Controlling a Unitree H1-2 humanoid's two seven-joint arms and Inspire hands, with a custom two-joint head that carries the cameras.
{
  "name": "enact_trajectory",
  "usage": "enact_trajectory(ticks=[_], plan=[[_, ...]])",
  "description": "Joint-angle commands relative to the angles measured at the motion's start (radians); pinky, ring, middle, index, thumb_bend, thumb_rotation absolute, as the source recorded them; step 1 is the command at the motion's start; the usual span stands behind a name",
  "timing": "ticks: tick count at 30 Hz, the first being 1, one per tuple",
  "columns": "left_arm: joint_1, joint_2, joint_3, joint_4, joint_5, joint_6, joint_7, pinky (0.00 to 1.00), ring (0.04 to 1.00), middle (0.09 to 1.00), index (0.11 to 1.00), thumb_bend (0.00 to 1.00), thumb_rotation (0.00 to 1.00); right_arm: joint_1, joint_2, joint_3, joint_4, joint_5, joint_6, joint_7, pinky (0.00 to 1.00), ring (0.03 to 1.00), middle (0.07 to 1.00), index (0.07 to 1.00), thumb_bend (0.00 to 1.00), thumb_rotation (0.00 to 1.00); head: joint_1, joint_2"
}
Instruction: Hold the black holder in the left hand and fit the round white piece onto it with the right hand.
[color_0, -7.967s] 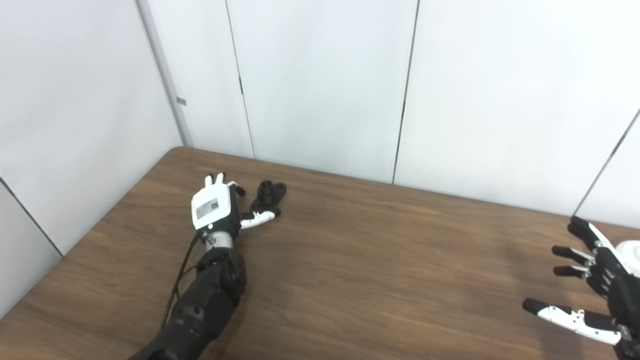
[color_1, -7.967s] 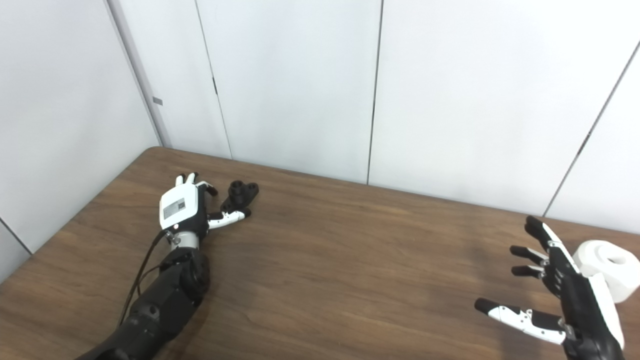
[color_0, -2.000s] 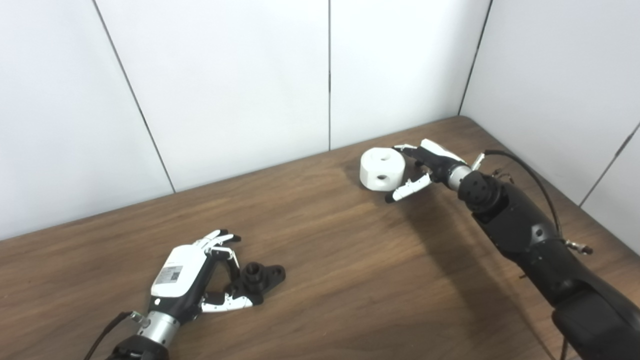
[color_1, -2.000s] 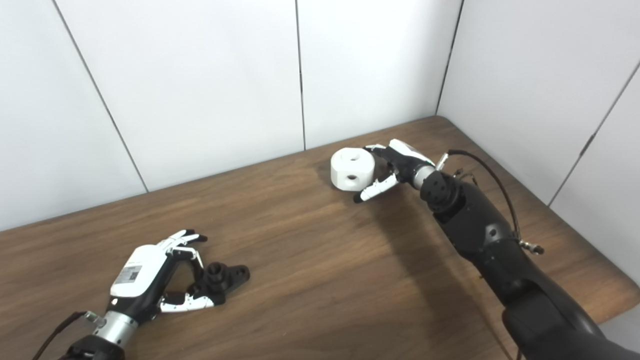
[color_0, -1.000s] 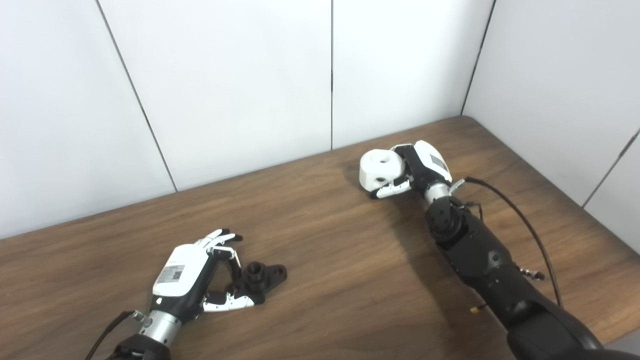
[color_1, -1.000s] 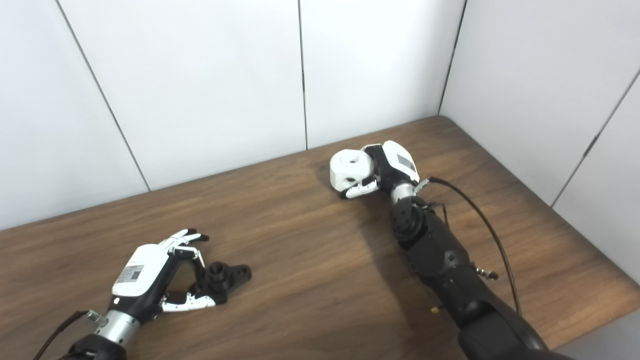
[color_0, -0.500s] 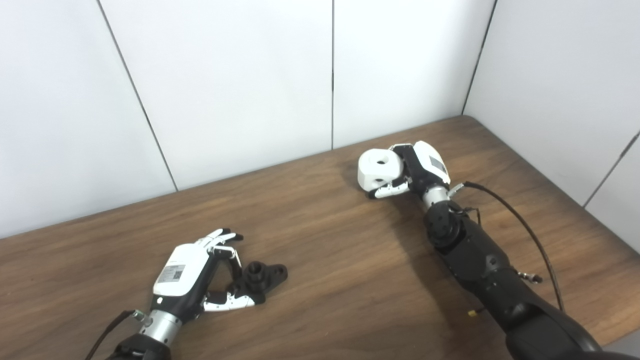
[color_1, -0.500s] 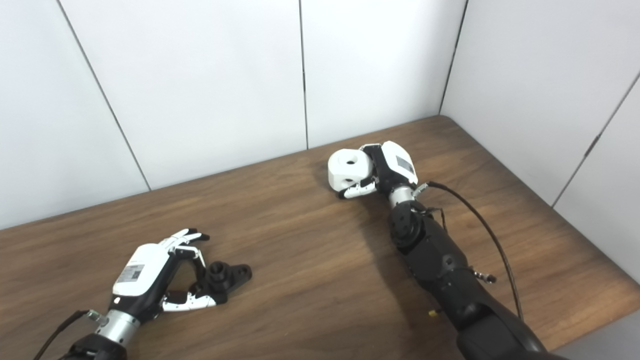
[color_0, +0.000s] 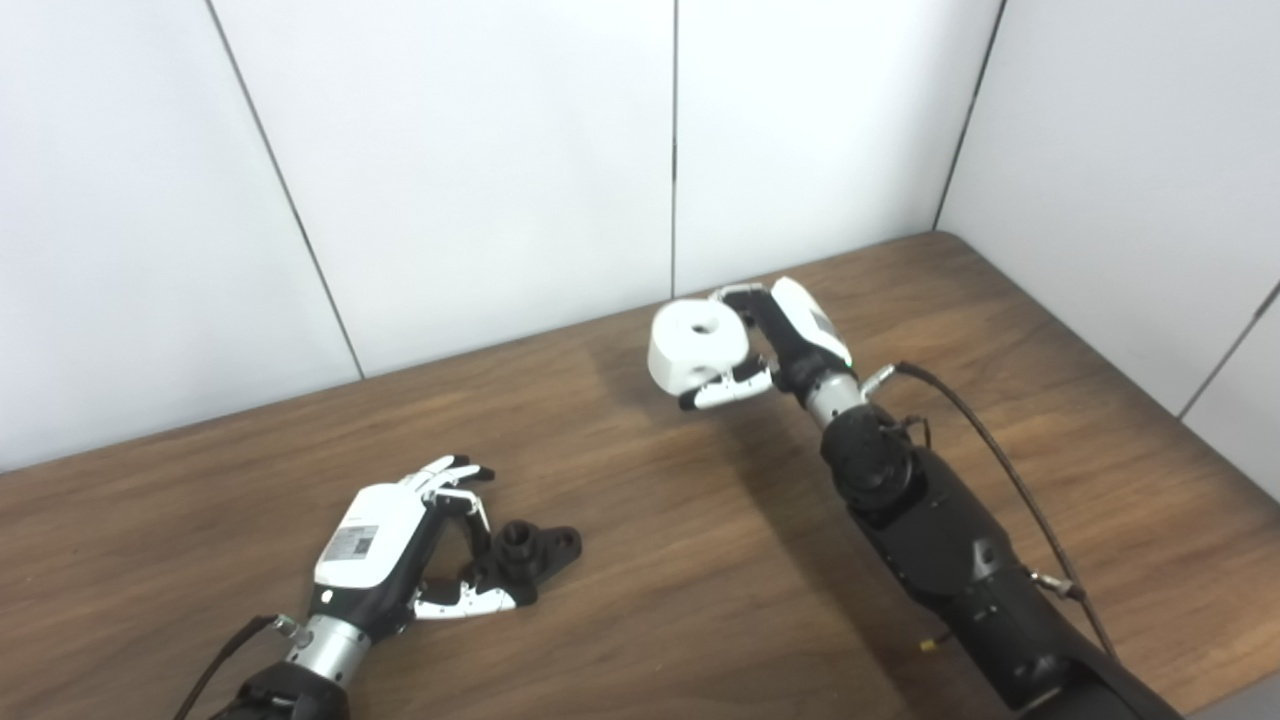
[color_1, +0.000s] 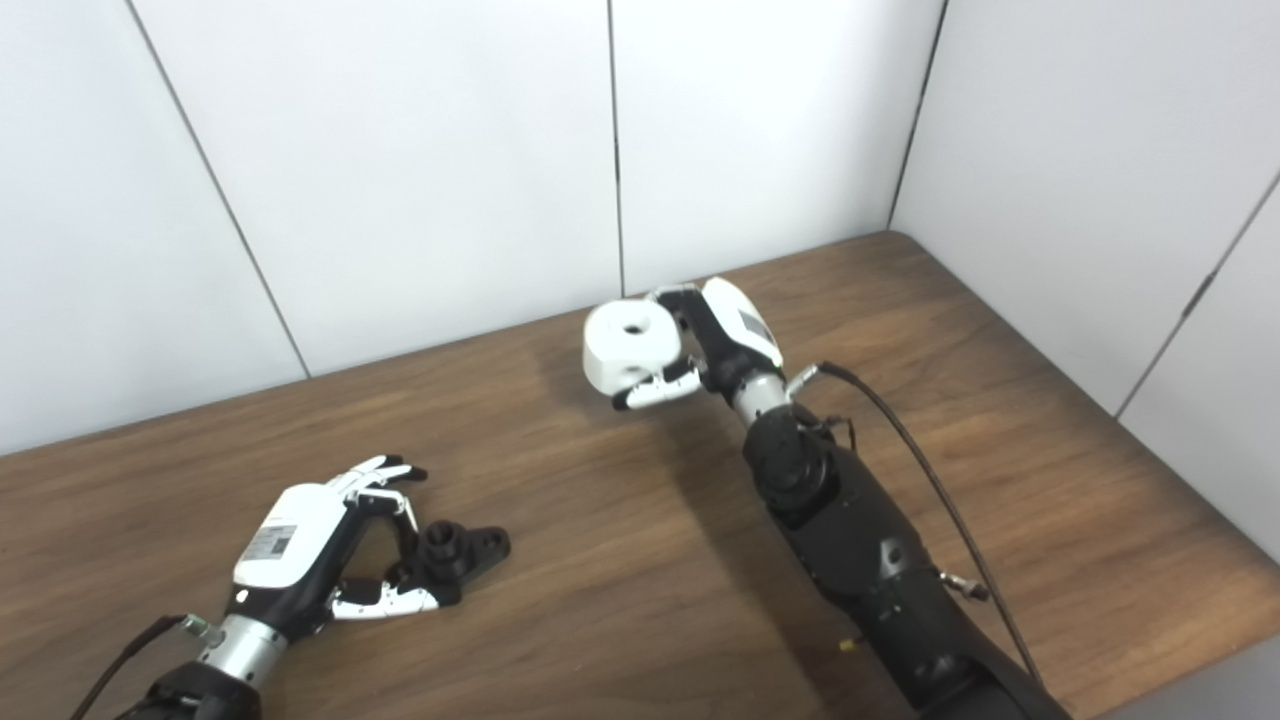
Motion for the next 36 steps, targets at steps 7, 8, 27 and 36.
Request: enact_trajectory(ticks=[7,8,27,36], plan=[[0.146,0.026,-0.032,0.067,0.035,0.057,-0.082,0.84,0.9,0.827,0.482,0.52,0.05,-0.03,0.009,0.029,-0.191,0.028,0.011,0.144,0.71,0.785,0.757,0.481,0.52,0.14,0.046,0.011],[0.147,0.024,-0.031,0.067,0.036,0.056,-0.081,0.84,0.9,0.826,0.482,0.52,0.05,-0.029,0.01,0.033,-0.204,0.031,0.015,0.16,0.71,0.787,0.759,0.481,0.52,0.14,0.063,0.015],[0.145,-0.022,-0.039,0.05,0.045,0.11,-0.114,0.87,0.918,0.836,0.481,0.52,0.06,-0.029,0.059,0.17,-0.36,0.039,0.141,0.421,0.73,0.811,0.761,0.48,0.52,0.13,0.214,0.068],[0.138,-0.034,-0.04,0.062,0.051,0.104,-0.097,0.85,0.91,0.834,0.48,0.52,0.06,-0.027,0.078,0.197,-0.283,0.03,0.088,0.405,0.72,0.809,0.768,0.481,0.52,0.13,0.236,0.078]])
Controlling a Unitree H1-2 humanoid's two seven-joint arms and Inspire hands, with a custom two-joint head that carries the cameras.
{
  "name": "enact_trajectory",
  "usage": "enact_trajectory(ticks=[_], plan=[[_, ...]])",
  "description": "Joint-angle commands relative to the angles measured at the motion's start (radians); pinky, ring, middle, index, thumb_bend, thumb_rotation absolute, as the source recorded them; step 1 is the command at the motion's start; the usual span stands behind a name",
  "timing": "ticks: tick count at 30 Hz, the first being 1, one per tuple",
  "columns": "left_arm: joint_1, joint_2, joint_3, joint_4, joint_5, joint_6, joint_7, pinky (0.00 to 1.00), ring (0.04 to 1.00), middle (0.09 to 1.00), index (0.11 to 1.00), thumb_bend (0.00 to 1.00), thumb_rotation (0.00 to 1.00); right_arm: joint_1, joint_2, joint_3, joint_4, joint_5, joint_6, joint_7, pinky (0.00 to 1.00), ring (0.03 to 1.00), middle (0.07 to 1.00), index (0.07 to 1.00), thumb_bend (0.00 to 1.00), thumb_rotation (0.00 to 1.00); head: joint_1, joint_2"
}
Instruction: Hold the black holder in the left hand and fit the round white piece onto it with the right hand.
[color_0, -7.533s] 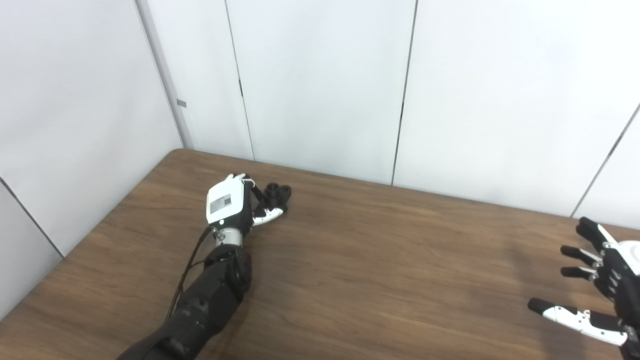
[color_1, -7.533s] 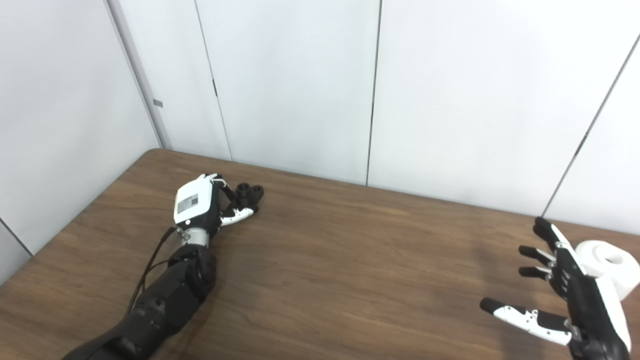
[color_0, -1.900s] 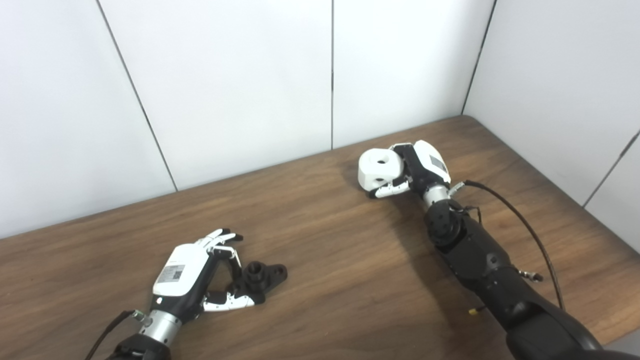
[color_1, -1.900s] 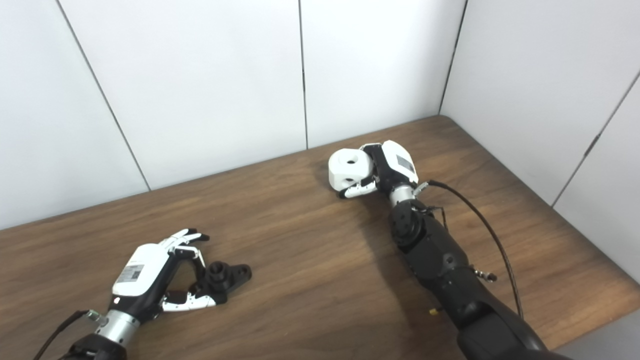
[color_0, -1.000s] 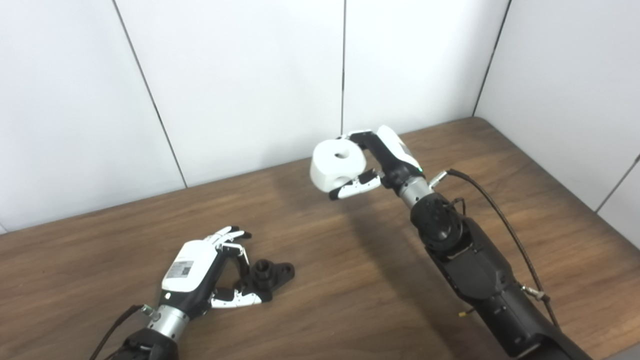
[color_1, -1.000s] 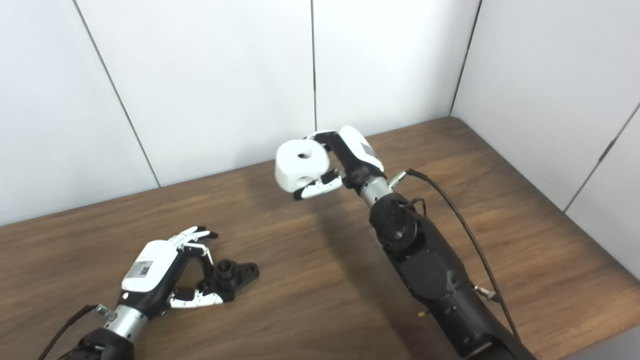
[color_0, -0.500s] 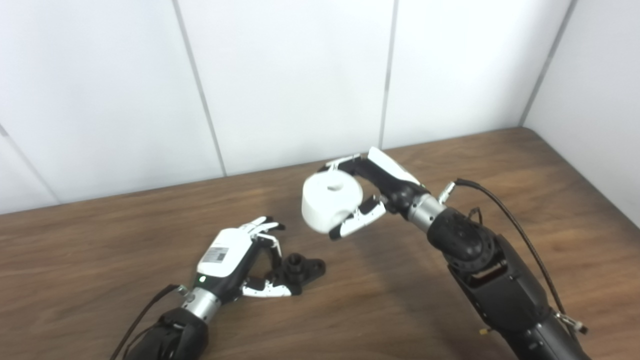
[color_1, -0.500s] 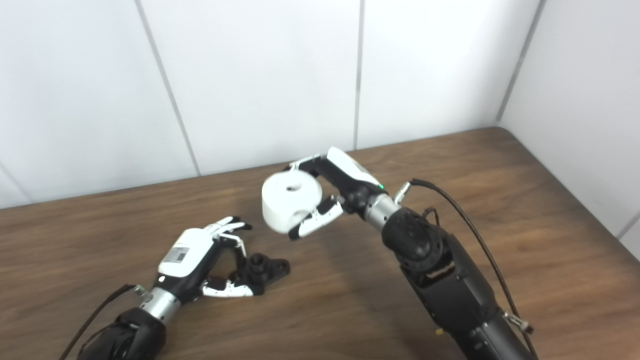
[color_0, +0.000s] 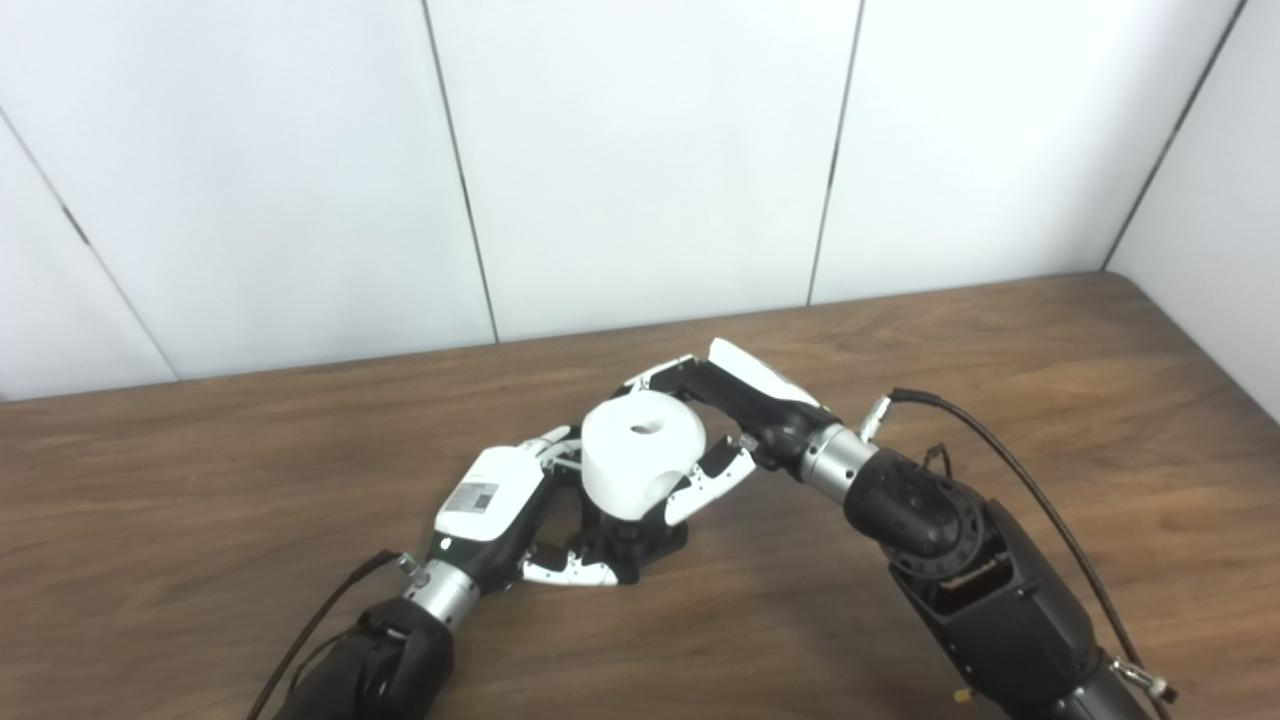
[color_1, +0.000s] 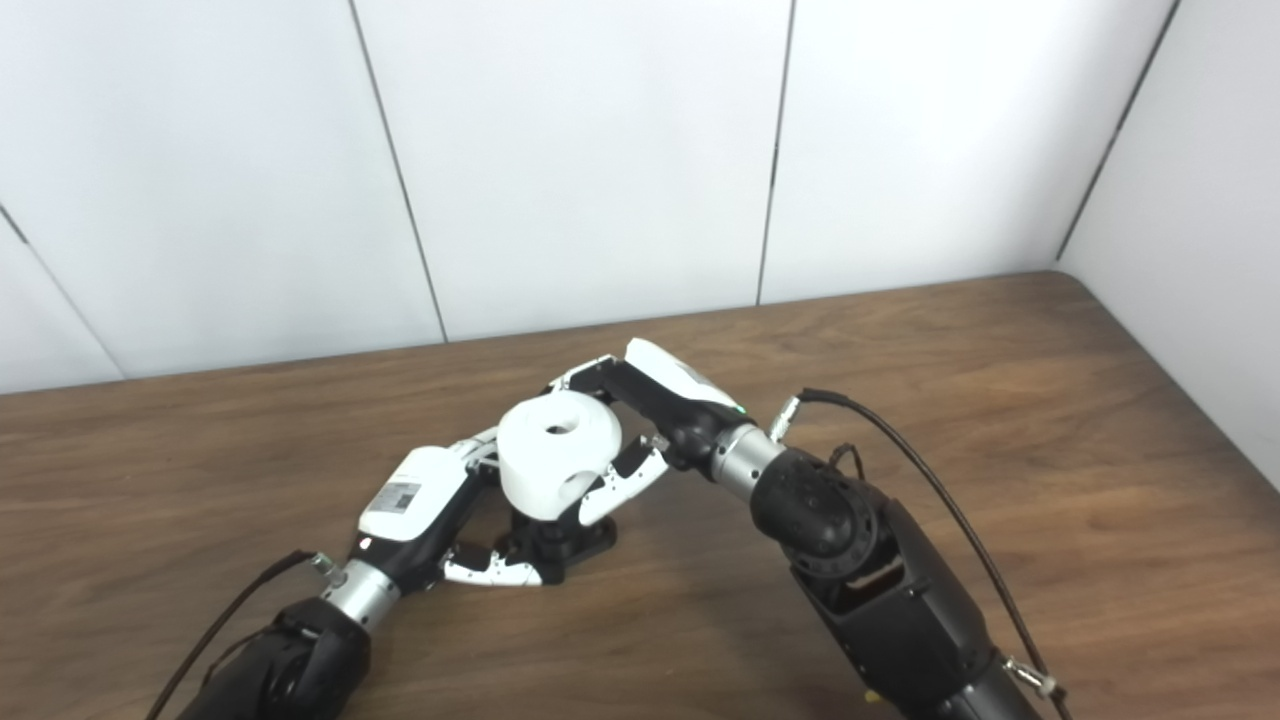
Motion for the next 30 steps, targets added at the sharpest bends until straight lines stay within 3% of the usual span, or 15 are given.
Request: enact_trajectory(ticks=[1,18,30], plan=[[0.126,-0.011,-0.053,0.097,0.046,0.065,-0.06,0.85,0.909,0.833,0.48,0.52,0.06,-0.036,0.011,0.001,0.009,-0.003,-0.073,-0.025,0.72,0.808,0.766,0.481,0.52,0.13,0.003,0.003],[0.139,-0.012,-0.048,0.084,0.051,0.044,-0.036,0.84,0.904,0.827,0.48,0.52,0.06,-0.041,0.007,0.027,0.123,-0.045,-0.12,-0.027,0.7,0.812,0.774,0.481,0.52,0.13,0.016,0.019],[0.144,-0.008,-0.044,0.071,0.045,0.048,-0.053,0.84,0.901,0.823,0.48,0.52,0.06,-0.067,-0.018,0.035,0.12,-0.056,-0.124,-0.001,0.71,0.809,0.772,0.481,0.52,0.13,0.014,0.029]])
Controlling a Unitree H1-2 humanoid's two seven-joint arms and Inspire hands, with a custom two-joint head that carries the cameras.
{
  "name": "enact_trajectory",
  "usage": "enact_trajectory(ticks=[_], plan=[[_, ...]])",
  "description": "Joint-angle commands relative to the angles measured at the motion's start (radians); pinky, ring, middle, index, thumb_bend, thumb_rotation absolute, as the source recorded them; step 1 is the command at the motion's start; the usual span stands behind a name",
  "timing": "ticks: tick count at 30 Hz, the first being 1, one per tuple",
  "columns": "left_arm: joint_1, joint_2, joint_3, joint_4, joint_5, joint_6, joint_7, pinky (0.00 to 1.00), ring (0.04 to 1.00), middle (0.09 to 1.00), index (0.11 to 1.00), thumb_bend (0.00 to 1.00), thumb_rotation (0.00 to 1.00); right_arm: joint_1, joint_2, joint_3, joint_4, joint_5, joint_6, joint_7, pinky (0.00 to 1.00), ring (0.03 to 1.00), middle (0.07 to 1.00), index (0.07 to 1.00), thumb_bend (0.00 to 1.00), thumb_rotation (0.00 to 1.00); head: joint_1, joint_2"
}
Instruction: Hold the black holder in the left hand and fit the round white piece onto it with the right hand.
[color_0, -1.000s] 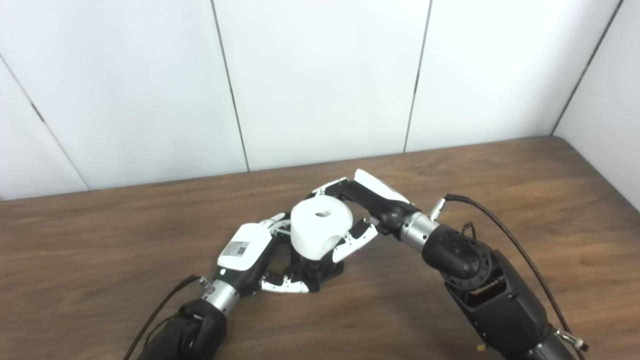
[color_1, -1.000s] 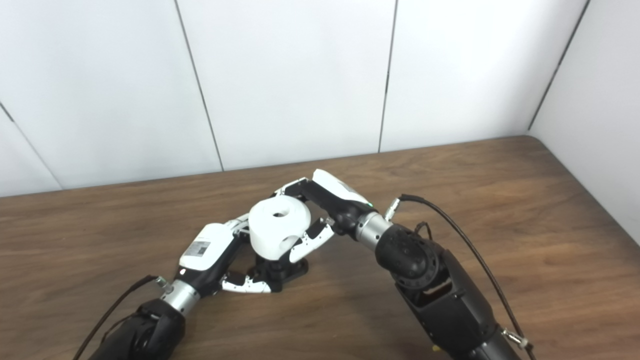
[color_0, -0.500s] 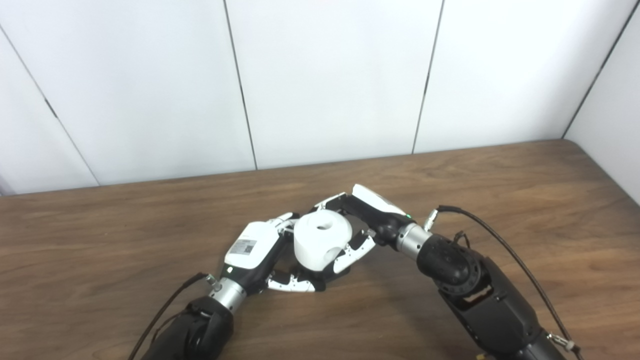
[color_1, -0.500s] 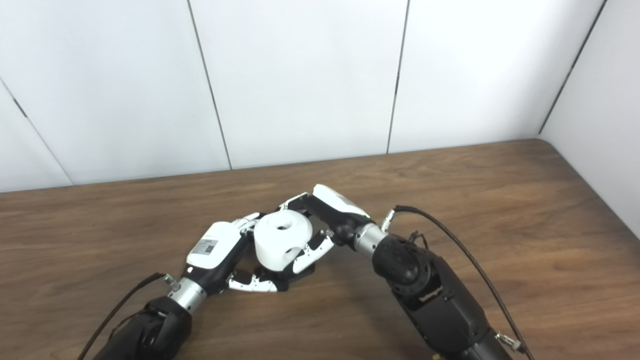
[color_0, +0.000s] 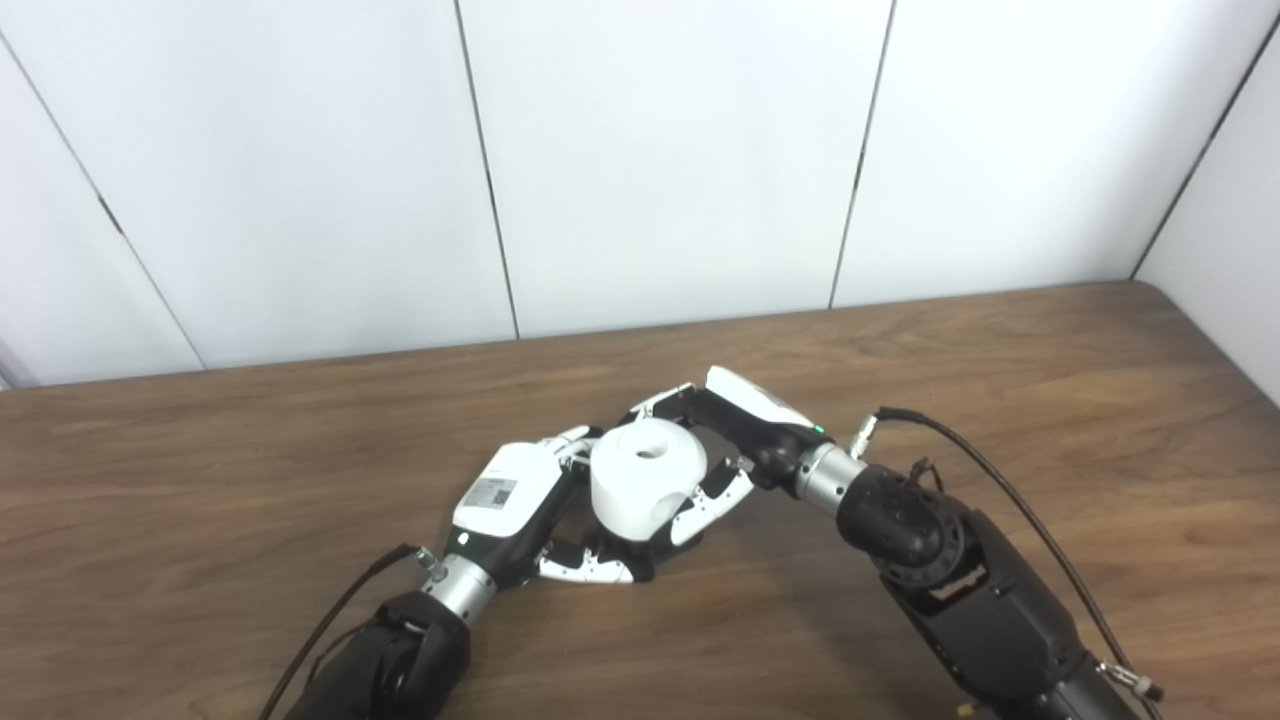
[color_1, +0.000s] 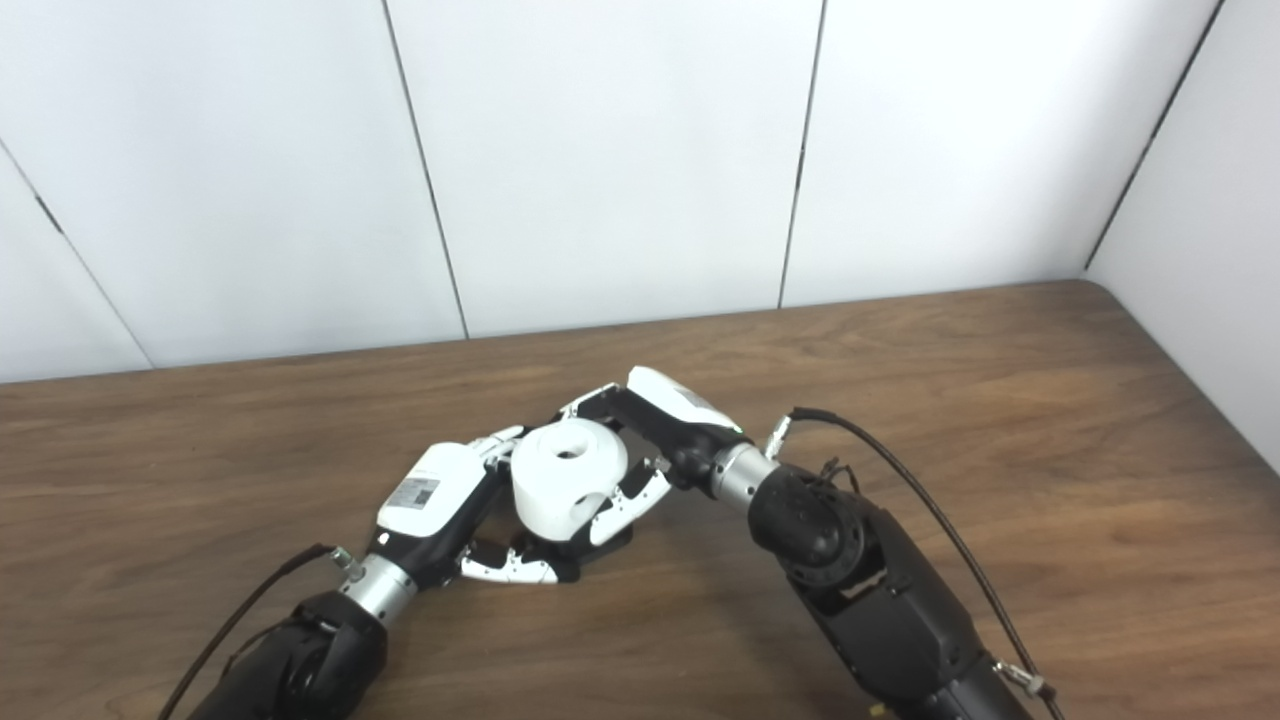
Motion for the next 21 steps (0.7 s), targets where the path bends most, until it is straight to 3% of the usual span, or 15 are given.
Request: enact_trajectory(ticks=[1,21], plan=[[0.141,-0.003,-0.05,0.071,0.034,0.051,-0.06,0.84,0.902,0.823,0.48,0.52,0.06,-0.046,-0.027,0.0,-0.003,-0.024,-0.013,0.012,0.72,0.81,0.77,0.481,0.52,0.13,-0.001,0.004],[0.133,-0.009,-0.052,0.064,0.033,0.07,-0.088,0.84,0.907,0.827,0.48,0.52,0.06,-0.103,-0.076,-0.038,-0.022,-0.005,-0.03,0.046,0.72,0.812,0.753,0.481,0.52,0.13,0.0,0.02]])
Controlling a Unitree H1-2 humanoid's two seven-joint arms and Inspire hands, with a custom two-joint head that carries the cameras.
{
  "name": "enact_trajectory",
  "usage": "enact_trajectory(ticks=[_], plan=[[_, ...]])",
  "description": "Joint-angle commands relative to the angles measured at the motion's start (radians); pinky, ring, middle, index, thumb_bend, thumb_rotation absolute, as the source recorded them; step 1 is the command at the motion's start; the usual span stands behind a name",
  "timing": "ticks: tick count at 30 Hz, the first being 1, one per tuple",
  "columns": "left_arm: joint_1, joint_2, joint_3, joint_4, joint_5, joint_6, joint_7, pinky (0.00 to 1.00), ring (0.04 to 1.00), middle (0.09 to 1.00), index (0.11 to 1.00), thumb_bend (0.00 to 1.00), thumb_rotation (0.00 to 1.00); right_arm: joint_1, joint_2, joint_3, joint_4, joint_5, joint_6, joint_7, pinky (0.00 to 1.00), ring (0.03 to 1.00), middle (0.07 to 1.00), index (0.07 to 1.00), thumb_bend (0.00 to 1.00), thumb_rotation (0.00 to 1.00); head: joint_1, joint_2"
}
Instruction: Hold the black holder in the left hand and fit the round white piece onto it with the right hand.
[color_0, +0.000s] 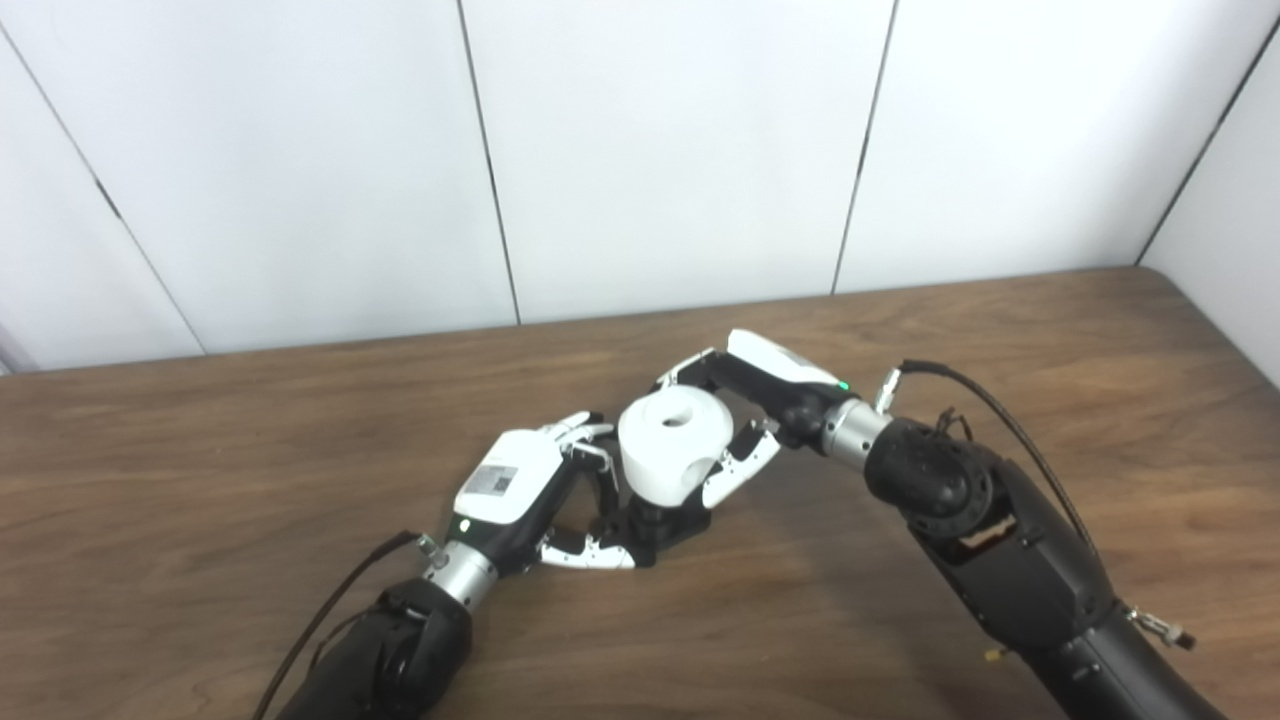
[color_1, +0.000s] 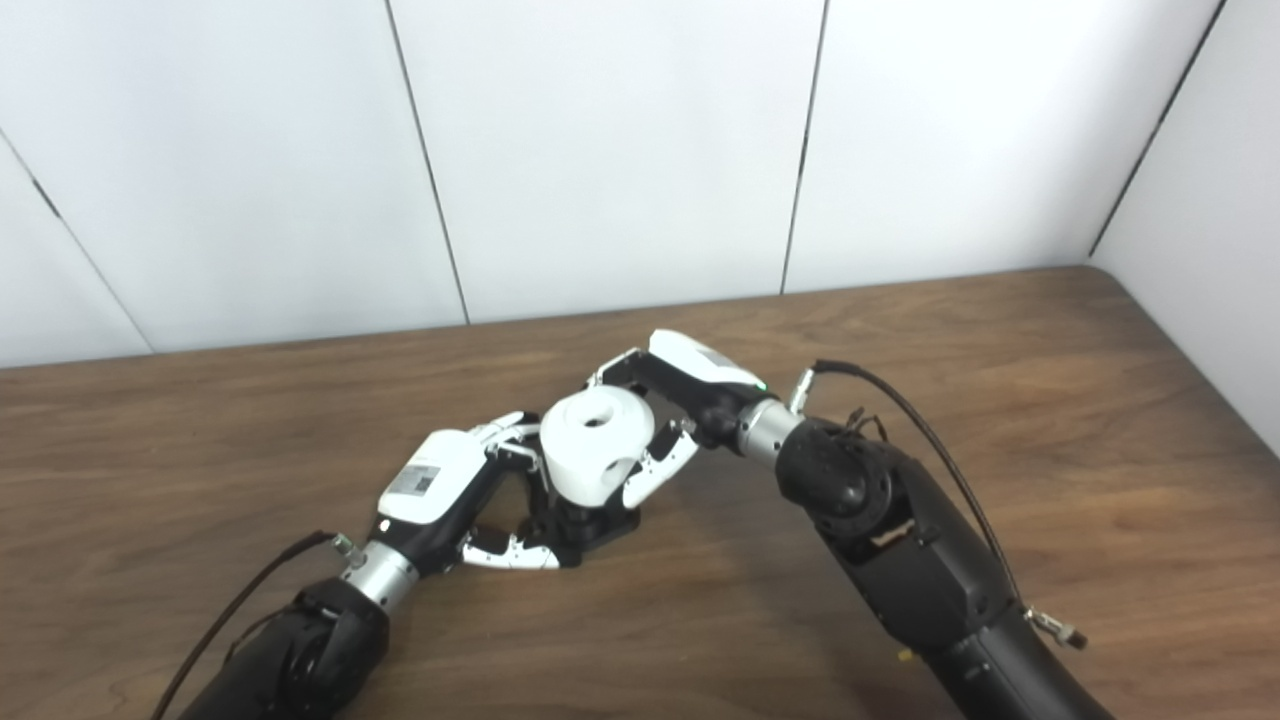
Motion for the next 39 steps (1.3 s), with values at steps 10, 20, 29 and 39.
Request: enact_trajectory(ticks=[10,20,29,39], plan=[[0.116,-0.014,-0.051,0.076,0.023,0.077,-0.095,0.87,0.916,0.838,0.481,0.52,0.06,-0.038,-0.009,-0.012,-0.035,0.005,-0.049,0.008,0.71,0.799,0.751,0.481,0.52,0.13,0.012,0.006],[0.111,-0.013,-0.056,0.068,0.019,0.09,-0.103,0.87,0.92,0.841,0.481,0.52,0.06,-0.024,-0.002,0.051,-0.011,-0.035,-0.092,0.025,0.72,0.8,0.757,0.481,0.52,0.13,0.021,0.01],[0.115,-0.007,-0.054,0.047,0.015,0.103,-0.115,0.88,0.925,0.844,0.481,0.52,0.06,-0.013,-0.018,0.074,0.048,-0.048,-0.155,0.03,0.71,0.797,0.749,0.481,0.52,0.13,0.032,0.017],[0.118,0.005,-0.055,0.036,0.016,0.111,-0.114,0.87,0.918,0.837,0.48,0.52,0.06,-0.01,-0.024,0.069,0.066,-0.049,-0.168,0.027,0.71,0.797,0.75,0.481,0.52,0.13,0.028,0.018]])
